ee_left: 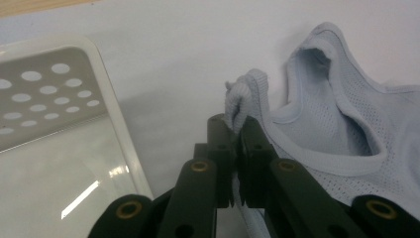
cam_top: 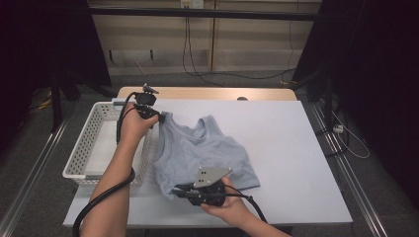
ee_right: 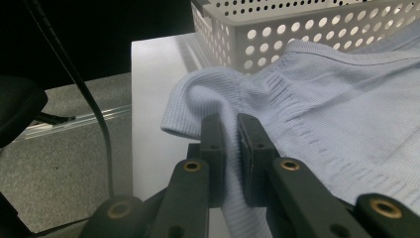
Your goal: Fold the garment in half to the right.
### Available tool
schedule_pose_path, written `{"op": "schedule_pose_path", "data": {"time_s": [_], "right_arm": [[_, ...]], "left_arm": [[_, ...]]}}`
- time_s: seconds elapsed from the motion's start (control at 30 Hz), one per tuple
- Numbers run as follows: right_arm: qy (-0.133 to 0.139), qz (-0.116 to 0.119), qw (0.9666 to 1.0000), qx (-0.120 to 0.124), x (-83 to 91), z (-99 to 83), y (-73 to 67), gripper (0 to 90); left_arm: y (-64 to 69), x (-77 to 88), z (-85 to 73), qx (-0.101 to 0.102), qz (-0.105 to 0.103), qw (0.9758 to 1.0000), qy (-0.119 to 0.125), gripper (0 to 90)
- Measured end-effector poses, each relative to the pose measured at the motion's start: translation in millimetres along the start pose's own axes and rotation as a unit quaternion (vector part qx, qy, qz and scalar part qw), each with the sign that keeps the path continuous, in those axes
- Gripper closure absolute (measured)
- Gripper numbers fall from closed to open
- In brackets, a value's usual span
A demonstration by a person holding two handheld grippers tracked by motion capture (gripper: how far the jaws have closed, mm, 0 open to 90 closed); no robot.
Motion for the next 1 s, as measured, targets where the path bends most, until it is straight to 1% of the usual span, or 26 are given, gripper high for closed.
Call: {"op": "schedule_pose_path", "data": {"time_s": [0.37, 0.43, 0.57, 0.73, 1.0], "right_arm": [[0.014, 0.001, 0.9999, -0.008, 3.4, 7.6, 0.0, 83.7], [0.014, 0.003, 0.9999, -0.005, 3.2, 8.4, -0.2, 83.7], [0.016, 0.004, 0.9998, -0.005, 3.4, 10.0, 0.3, 83.8], [0.019, 0.005, 0.9998, -0.004, 3.1, 11.8, 0.0, 83.7], [0.020, 0.008, 0.9998, 0.002, 1.3, 12.5, -2.9, 83.8]], "left_arm": [[2.6, 6.3, 5.5, 0.000, 0.003, 1.0000, -0.005, 86.1], [2.1, 6.8, 6.0, 0.001, 0.003, 0.9999, -0.009, 86.2], [2.2, 8.8, 7.6, 0.004, 0.004, 0.9999, -0.009, 86.1], [3.9, 13.8, 10.4, -0.002, 0.006, 0.9999, -0.009, 86.1], [1.3, 17.1, 8.2, 0.004, 0.010, 0.9999, -0.011, 86.1]]}}
Point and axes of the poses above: each handheld gripper's, and its own axes: x roughly backward along the jaws, z roughly out of its top, y roughly to its right, the point moved 2 cm from there along -x, roughly forward along the jaws, and after that the axes turned 12 degrees about -z, right-handed, at the moved point
